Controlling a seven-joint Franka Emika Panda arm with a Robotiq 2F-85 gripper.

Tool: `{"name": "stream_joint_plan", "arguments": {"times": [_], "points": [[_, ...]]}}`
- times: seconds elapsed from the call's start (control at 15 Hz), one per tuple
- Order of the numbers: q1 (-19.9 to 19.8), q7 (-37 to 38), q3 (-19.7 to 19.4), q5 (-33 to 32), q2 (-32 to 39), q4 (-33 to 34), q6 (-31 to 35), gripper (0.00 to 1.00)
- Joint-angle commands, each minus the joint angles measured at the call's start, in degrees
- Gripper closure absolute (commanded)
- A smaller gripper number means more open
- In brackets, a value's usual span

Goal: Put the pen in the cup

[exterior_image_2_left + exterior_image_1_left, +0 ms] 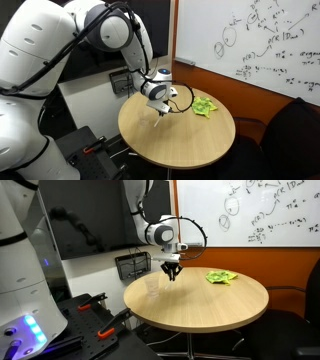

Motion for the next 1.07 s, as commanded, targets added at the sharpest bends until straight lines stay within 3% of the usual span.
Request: {"name": "stream_joint_plan", "arguments": {"times": [0.0, 0.2, 0.6, 0.87, 1.0], "points": [[-12.29, -14.86, 12.82, 5.16, -3.58, -4.93, -1.71, 0.96], [-20.71, -26.2, 21.51, 9.46, -4.16, -6.83, -5.32, 0.96], [-29.78, -41.18, 30.14, 19.23, -3.77, -8.05, -8.59, 0.96], [-33.16, -46.06, 34.75, 25.78, -3.29, -8.51, -7.54, 0.96], [-32.5, -45.21, 34.7, 27.29, -4.29, -9.01, -6.96, 0.96]]}}
